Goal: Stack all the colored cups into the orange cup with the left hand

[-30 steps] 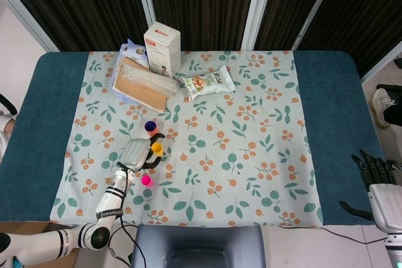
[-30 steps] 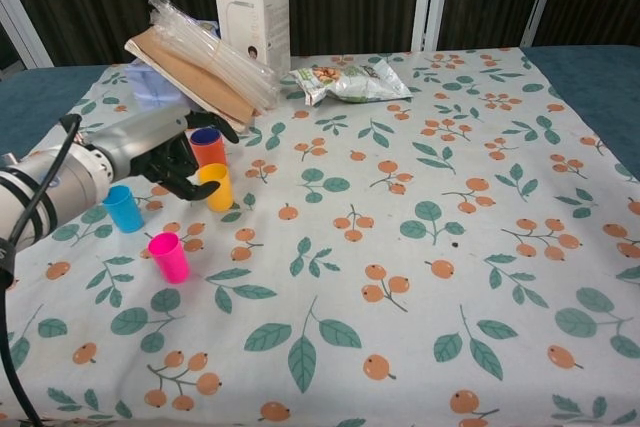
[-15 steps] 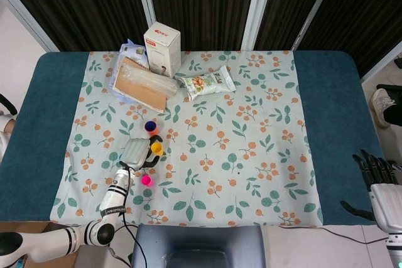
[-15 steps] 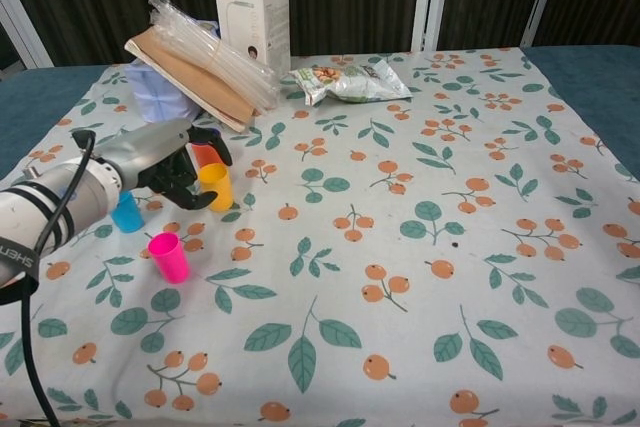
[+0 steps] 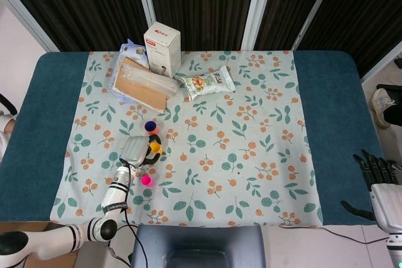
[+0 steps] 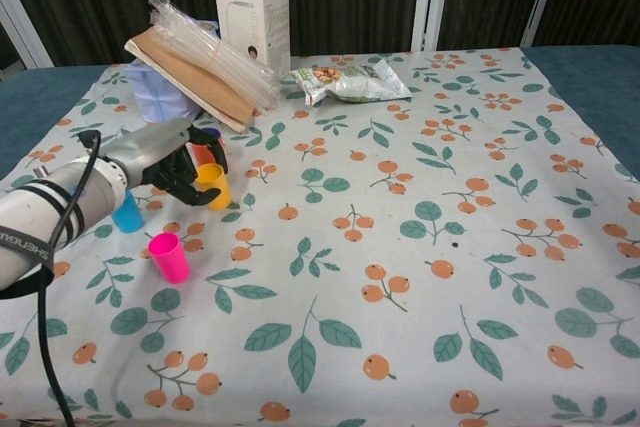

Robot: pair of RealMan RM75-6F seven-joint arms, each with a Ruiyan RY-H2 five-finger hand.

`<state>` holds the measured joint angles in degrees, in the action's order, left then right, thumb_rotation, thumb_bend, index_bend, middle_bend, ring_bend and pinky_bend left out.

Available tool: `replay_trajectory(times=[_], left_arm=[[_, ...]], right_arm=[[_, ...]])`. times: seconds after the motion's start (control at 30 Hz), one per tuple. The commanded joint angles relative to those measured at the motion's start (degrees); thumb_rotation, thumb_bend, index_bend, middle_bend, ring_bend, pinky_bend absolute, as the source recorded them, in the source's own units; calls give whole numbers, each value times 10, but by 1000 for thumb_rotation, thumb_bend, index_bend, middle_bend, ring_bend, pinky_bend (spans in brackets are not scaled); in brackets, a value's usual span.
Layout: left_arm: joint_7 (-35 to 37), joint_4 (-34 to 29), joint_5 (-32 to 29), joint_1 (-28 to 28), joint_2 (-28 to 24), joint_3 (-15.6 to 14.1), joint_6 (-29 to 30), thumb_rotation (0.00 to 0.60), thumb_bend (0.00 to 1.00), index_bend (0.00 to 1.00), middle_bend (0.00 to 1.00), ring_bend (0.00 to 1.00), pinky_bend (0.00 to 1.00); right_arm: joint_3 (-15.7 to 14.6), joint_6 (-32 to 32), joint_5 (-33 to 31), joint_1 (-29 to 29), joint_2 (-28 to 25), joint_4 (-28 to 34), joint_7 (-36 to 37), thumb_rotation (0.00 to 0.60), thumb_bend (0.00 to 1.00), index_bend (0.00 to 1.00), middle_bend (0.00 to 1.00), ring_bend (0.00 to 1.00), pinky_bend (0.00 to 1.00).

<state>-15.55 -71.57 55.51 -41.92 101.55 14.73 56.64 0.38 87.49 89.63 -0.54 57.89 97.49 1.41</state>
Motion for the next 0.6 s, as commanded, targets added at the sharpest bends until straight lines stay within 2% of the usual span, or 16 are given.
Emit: replay_trajectory(times=[0.03, 0.37, 0.6], left_arm=[[2, -1, 4, -1, -2, 4, 3, 600, 351, 520, 1000, 1000, 1000], [-1, -27, 11, -1, -20, 16, 18, 600, 351, 550, 1000, 1000, 1000], [-9, -28, 2, -26, -32, 59, 25, 600, 351, 547, 1000, 1000, 1000]], right_arm=[[0, 0, 0, 0, 0, 0, 0, 600, 196, 0, 0, 0, 0], [-1, 0, 1, -1, 0, 1, 0, 600, 196, 0, 0, 0, 0], [0, 1, 0, -1, -2, 0, 5, 600, 196, 0, 0, 0, 0]])
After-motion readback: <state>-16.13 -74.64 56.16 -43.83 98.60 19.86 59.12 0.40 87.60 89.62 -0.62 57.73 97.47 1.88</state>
